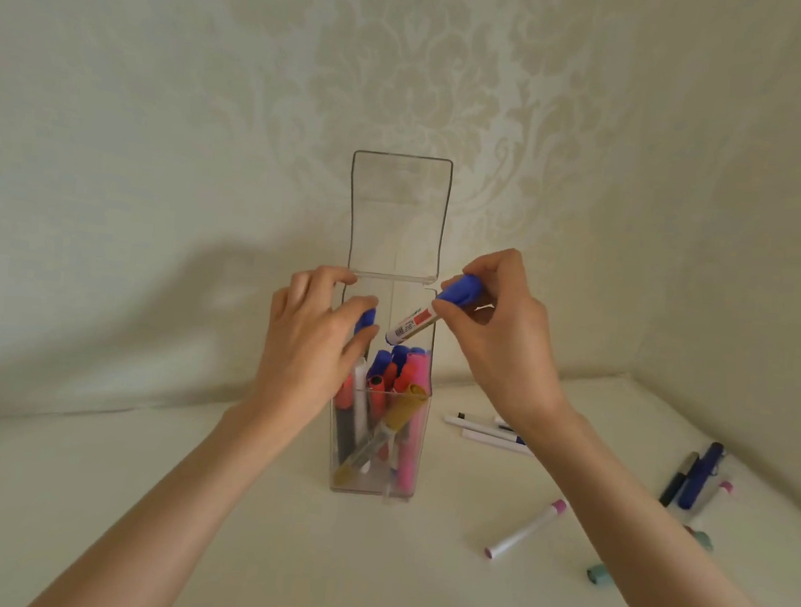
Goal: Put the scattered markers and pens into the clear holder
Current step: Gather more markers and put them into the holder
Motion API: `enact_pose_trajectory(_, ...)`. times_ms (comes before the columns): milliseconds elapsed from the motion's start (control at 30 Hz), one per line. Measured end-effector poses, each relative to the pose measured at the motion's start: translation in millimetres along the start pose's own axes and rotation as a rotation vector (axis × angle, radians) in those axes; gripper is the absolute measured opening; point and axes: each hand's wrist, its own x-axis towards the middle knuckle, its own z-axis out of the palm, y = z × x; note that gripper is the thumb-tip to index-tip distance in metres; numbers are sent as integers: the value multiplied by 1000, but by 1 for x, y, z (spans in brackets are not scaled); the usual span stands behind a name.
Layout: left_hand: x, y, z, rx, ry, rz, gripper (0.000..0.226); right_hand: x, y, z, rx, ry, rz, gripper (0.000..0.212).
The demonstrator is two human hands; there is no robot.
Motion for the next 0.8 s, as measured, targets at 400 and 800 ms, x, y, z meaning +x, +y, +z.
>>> enact_pose_trajectory(400,-23,-16,6,-224,-88,1,45,19,2,36,-484,-171,-245,23)
enact_pose_trajectory(800,-60,-9,3,-600,-200,-258,76,16,15,50,-743,-282,-362,13)
